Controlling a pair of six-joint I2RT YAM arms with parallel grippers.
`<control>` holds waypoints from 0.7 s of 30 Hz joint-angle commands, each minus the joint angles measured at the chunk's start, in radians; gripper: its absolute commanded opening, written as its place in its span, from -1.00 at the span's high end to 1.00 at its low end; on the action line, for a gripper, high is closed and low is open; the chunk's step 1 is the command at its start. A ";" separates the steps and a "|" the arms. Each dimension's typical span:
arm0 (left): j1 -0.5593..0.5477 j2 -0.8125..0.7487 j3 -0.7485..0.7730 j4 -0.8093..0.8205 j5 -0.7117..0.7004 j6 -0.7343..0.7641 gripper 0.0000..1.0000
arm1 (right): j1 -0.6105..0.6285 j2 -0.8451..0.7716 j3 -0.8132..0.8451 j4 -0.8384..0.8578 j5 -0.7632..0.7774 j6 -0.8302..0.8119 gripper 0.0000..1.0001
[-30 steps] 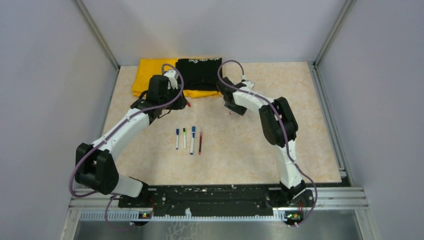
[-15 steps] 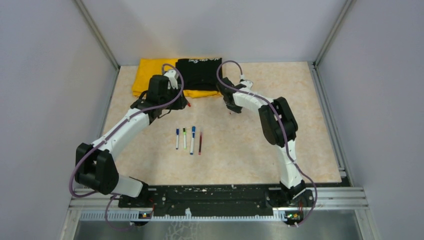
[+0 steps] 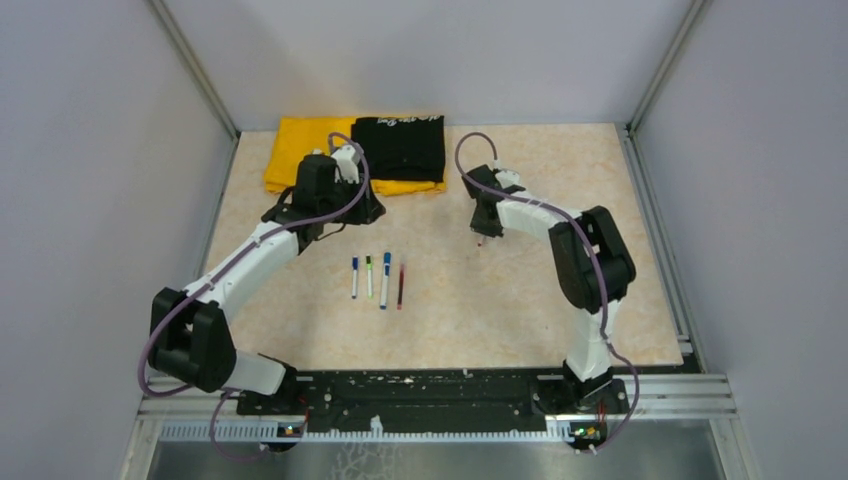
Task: Insert the pens into the pen caps
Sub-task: Pick up the pen from the center of the board.
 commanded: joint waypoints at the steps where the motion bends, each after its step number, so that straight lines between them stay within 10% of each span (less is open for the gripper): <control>1: -0.002 -0.067 -0.047 0.125 0.162 -0.024 0.13 | 0.000 -0.216 -0.150 0.258 -0.251 -0.160 1.00; 9: -0.003 -0.157 -0.154 0.265 0.345 -0.141 0.10 | 0.000 -0.501 -0.481 0.762 -0.598 -0.171 1.00; 21: -0.073 -0.216 -0.283 0.539 0.478 -0.322 -0.02 | 0.019 -0.682 -0.688 1.254 -0.661 0.079 1.00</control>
